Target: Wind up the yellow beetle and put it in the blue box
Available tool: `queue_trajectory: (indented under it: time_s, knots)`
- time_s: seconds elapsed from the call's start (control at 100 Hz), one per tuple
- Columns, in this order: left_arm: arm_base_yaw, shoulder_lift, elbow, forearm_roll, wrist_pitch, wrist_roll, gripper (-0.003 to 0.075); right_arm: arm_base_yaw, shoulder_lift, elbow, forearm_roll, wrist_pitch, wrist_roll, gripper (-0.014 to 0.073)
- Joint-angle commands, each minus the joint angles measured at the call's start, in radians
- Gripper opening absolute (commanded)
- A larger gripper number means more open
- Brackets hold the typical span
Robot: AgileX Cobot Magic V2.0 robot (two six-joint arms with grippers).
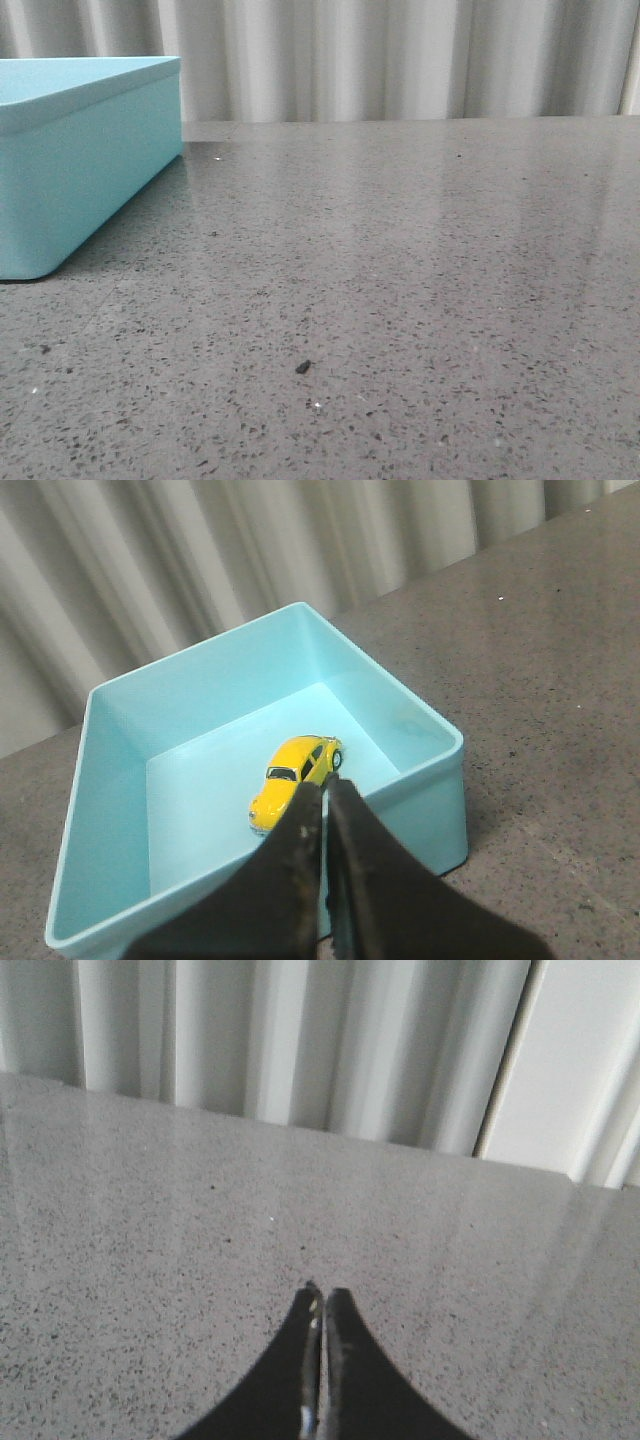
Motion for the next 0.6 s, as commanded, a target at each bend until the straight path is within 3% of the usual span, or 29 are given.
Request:
queue_trajectory:
  time_s: [0.0,0.59]
  knots:
    - [0.002,-0.038,0.026,-0.03,-0.094,-0.015,-0.0021,0.006,0.007,-0.017,-0.013,-0.125,-0.008,-0.0061]
    - [0.002,-0.081,0.081,-0.057,-0.116,-0.017,-0.0021,0.006,0.007,-0.017,-0.013,-0.103,-0.008,-0.0061]
